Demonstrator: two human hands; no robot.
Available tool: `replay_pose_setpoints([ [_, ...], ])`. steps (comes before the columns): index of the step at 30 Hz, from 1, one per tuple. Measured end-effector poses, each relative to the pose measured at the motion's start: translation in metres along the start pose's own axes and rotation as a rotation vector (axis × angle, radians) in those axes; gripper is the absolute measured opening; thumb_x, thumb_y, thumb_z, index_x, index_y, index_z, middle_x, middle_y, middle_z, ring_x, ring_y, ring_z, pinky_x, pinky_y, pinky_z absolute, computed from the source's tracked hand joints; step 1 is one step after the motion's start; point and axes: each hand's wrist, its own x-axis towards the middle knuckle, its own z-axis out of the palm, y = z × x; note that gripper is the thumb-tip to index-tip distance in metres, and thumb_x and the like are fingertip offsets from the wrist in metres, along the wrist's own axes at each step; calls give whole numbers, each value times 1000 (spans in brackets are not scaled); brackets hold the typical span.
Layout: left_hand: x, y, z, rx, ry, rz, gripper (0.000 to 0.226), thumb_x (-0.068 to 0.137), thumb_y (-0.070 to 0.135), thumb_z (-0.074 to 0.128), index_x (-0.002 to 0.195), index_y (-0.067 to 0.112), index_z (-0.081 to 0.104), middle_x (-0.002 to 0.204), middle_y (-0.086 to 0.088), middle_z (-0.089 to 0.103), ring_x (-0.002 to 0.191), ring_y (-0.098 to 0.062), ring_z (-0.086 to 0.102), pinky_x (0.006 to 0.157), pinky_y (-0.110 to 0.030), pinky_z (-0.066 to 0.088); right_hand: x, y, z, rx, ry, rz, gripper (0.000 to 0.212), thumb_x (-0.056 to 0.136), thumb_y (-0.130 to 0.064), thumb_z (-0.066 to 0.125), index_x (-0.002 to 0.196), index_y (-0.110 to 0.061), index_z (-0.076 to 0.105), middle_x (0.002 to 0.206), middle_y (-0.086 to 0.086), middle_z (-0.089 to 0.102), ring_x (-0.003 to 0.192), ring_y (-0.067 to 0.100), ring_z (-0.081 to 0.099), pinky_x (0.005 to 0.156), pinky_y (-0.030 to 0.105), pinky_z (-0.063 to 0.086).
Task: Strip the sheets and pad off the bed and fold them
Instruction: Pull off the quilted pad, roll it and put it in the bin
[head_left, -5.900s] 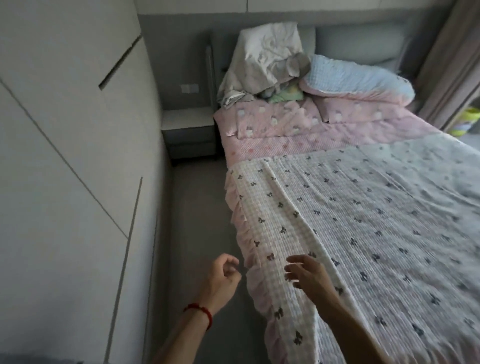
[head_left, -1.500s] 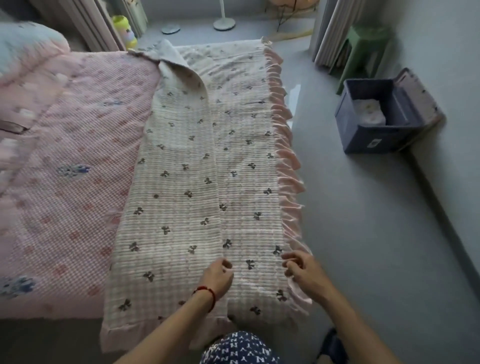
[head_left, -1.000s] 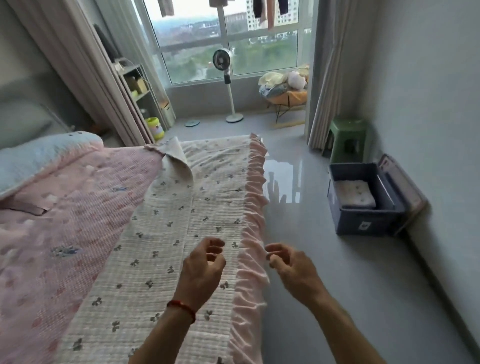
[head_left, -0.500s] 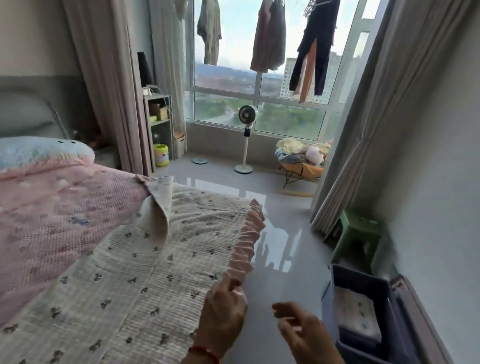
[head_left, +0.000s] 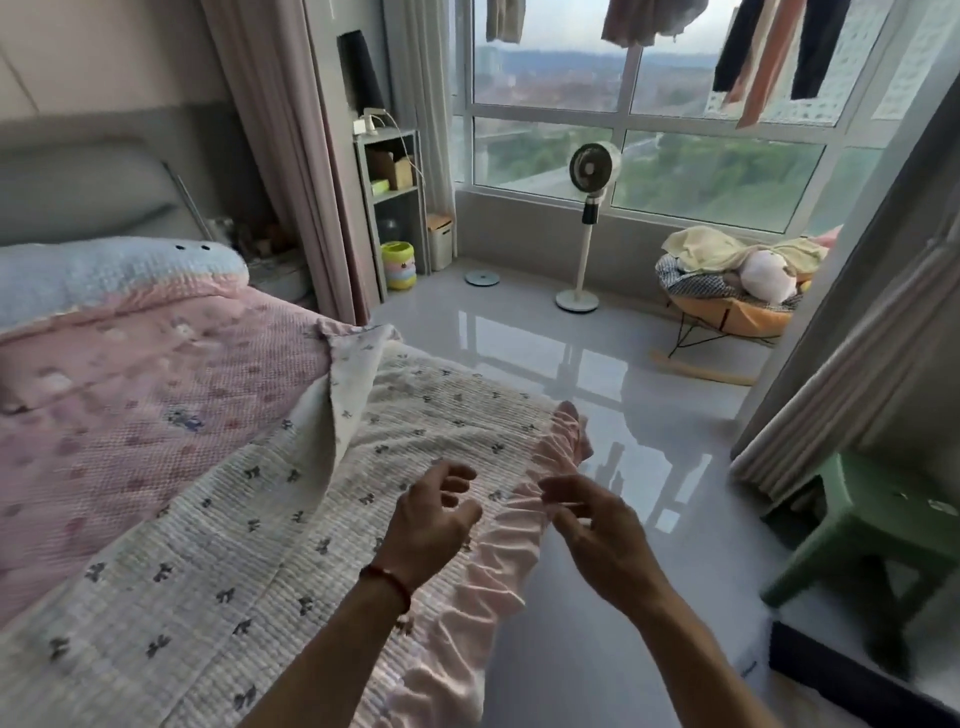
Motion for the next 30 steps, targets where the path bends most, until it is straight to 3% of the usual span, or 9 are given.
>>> replay_pose_setpoints([
  [4,74,23,7,0,91,-79,24,87,14,69,107,27,64,102,9,69,96,-2,65,78,-20,53,109,7,-43,35,-91,-74,25,98,-8,62,117,-23,67,108,-22,63,95,-15,61,78,12,55],
  [6,123,27,11,-23,182,-124,21,89,15,69,106,25,65,101,8,69,95,-2,66,75,-20,54,172,15,-54,38,-146,-117,25,98,-9,62,118,-25,66,108,-28,61,95,-18,61,76,7,52],
  [10,208,8,34,-98,322,-211,19,89,13,69,103,25,66,102,5,70,98,-5,66,67,-12,51,265,55,-55,-3,-283,-155,26,98,-9,62,118,-24,67,112,-23,64,95,-15,63,75,6,52],
  [14,295,-20,76,-171,394,-335,21,80,28,65,101,30,65,105,7,67,102,-7,63,77,-29,57,359,115,-50,-86,-434,-118,29,96,-12,65,118,-31,69,112,-24,69,98,-7,66,87,21,58],
  [18,383,-36,106,-205,418,-470,18,86,23,67,102,30,63,110,5,63,105,-14,61,89,-38,55,446,157,-59,-161,-560,-105,33,94,-9,65,107,-39,69,107,-22,72,93,-4,68,82,14,54],
  [24,485,-23,120,-96,498,-573,21,90,21,64,108,30,60,115,7,59,106,-9,57,85,-31,50,592,204,-62,-181,-655,-116,37,91,-6,67,100,-42,69,98,-19,75,87,-2,70,77,15,54],
  [28,516,-27,120,73,663,-686,22,94,22,62,113,31,57,119,6,57,100,-10,61,81,-30,53,676,223,-41,-105,-815,-215,30,93,-6,66,102,-34,70,94,-28,72,85,-3,70,73,10,50],
  [30,522,-20,129,94,775,-769,22,94,21,62,112,32,57,118,5,59,98,-10,62,75,-29,51,711,234,-37,-104,-914,-249,29,93,-8,65,102,-35,69,94,-23,73,86,-3,70,72,11,50],
])
